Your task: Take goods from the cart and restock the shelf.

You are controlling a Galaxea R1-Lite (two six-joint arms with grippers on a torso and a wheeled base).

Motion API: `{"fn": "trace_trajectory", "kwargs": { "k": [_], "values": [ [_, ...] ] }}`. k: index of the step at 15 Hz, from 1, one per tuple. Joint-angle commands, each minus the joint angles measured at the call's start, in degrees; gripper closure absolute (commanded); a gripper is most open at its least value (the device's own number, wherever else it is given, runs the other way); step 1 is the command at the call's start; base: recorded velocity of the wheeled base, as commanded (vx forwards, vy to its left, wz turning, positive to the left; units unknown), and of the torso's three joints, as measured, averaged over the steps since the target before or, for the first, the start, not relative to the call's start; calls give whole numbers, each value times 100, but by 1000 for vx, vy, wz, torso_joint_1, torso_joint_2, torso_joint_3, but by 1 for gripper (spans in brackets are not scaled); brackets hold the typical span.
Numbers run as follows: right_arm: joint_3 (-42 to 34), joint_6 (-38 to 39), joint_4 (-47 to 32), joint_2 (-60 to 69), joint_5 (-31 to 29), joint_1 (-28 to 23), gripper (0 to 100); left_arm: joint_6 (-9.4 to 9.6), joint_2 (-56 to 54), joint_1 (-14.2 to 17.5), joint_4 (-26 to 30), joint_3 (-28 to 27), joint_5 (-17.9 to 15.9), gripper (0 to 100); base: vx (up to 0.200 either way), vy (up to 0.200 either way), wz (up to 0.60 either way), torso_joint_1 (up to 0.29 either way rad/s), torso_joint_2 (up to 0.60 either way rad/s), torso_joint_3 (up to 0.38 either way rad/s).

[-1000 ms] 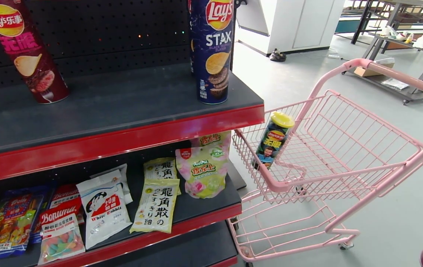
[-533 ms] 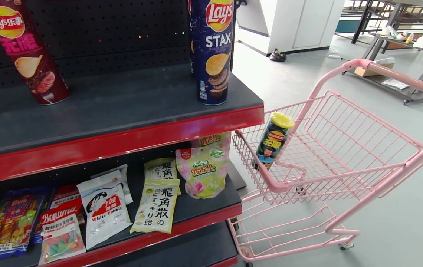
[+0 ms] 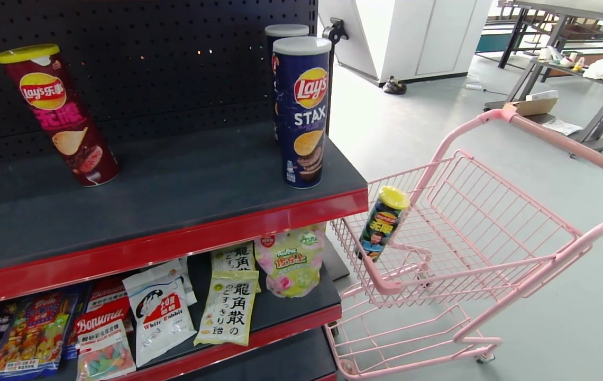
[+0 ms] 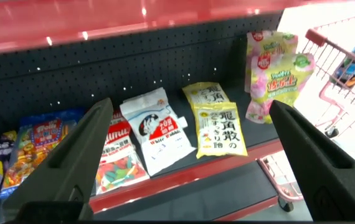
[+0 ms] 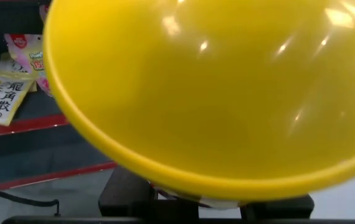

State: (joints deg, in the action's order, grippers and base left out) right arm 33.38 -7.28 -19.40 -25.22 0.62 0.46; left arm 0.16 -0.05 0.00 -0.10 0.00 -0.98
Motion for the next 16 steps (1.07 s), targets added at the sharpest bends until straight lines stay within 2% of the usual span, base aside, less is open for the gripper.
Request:
{"fn": "trace_trajectory", "kwargs": {
  "k": [1,3,6,8,12,14,16],
  "values": [
    [20,-2,24,-211,8,24,100,2,5,0,1,0,1,0,0,0,0,193,-544,-373],
    [20,-11,138,-334,26,33,100,2,5,0,1,0,1,0,0,0,0,198,-584,-386],
    [55,-37,472,-615,676,33,100,2,5,0,1,0,1,0,0,0,0,211,-603,-383],
    [204,-397,481,-1116,940,33,100,2,5,0,1,0,1,0,0,0,0,183,-461,-293],
    [371,-555,1113,-2321,1511,42,100,11,5,0,1,0,1,0,0,0,0,24,-61,-39],
    [301,-432,1860,-2936,1652,42,100,11,5,0,1,0,1,0,0,0,0,0,0,0],
    [301,-169,2054,-3006,1942,59,100,11,5,0,1,0,1,0,0,0,0,0,0,0]
  ]
}}
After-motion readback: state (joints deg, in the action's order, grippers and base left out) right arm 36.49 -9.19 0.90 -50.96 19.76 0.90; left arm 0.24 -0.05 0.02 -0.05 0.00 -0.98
